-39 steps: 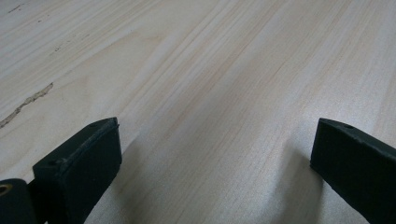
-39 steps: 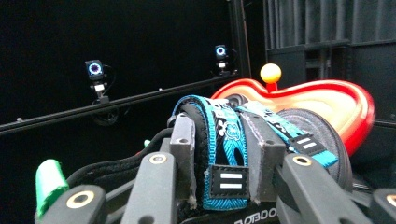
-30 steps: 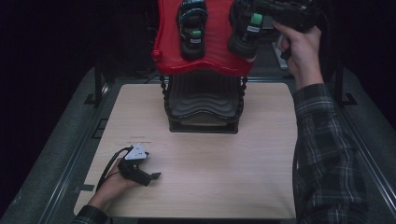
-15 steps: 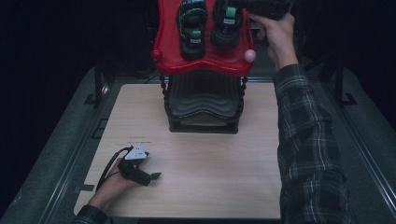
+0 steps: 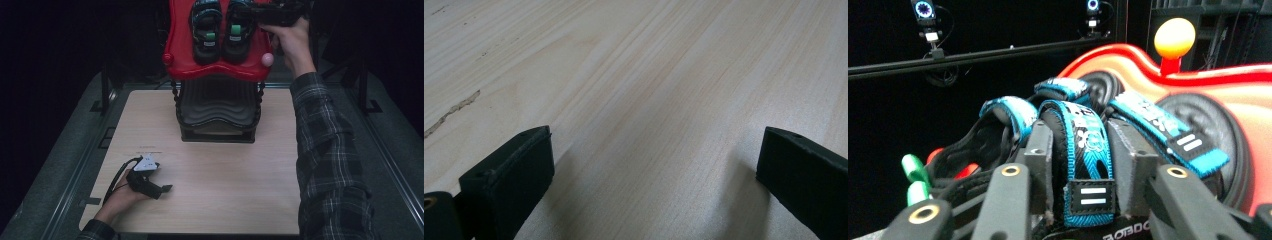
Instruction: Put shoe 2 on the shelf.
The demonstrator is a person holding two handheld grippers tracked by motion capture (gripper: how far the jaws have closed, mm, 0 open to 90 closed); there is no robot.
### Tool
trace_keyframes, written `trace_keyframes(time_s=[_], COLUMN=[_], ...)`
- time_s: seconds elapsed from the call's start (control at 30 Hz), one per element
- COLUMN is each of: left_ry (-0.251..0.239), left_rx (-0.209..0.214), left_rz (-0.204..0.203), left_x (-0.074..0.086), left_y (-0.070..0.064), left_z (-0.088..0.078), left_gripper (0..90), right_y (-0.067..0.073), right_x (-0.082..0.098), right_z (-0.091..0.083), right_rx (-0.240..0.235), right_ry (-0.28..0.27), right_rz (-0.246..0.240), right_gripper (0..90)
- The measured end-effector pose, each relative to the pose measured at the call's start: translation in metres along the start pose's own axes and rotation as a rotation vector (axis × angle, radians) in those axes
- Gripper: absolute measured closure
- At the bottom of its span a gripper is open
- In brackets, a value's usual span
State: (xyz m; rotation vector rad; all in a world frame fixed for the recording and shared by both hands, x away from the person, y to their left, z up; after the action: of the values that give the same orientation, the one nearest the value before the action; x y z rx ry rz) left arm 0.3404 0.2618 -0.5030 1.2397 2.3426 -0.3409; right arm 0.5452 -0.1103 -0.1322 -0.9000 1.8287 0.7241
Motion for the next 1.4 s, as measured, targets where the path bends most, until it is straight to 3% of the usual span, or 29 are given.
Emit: trace_keyframes(time_s=[0.13,0.27,0.47,0.67,0.87,1.4], left_ry=[0.002,0.003,0.004,0.001,0.000,0.005], left_rx=[0.000,0.002,0.002,0.000,-0.002,-0.001], left_rz=[0.003,0.007,0.007,0.004,0.001,0.001], left_x=[0.000,-0.001,-0.001,-0.001,-0.001,-0.001], left_y=[0.000,0.001,0.001,0.000,0.000,0.000], left_z=[0.000,0.001,0.001,0.001,0.001,0.000], left_gripper=[1.1,1.1,1.1,1.1,1.1,1.1], right_y=[0.003,0.006,0.012,0.016,0.022,0.040], right_x=[0.005,0.005,0.013,0.040,0.069,0.145], right_z=[-0.002,-0.010,-0.038,-0.069,-0.088,-0.106], right_rx=[0.010,0.052,0.086,0.114,0.153,0.205], right_ry=[0.003,-0.012,-0.037,-0.027,0.009,0.125], right_rz=[0.011,0.024,0.032,0.052,0.068,0.124], right_gripper=[52.5,41.0,37.7,37.4,34.8,14.1])
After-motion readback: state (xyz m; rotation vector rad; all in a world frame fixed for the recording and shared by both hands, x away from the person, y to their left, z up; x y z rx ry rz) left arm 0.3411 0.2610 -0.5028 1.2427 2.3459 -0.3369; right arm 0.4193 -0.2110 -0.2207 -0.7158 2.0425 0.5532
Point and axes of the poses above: each handheld gripper's, and its own axes: z roughly forward along the jaws, x roughly out of its underside, y roughly to its left, the point moved 4 cm from there along z, roughly forward along the jaws, and after that the axes turned 14 degrees about y, right-handed, at the moved point
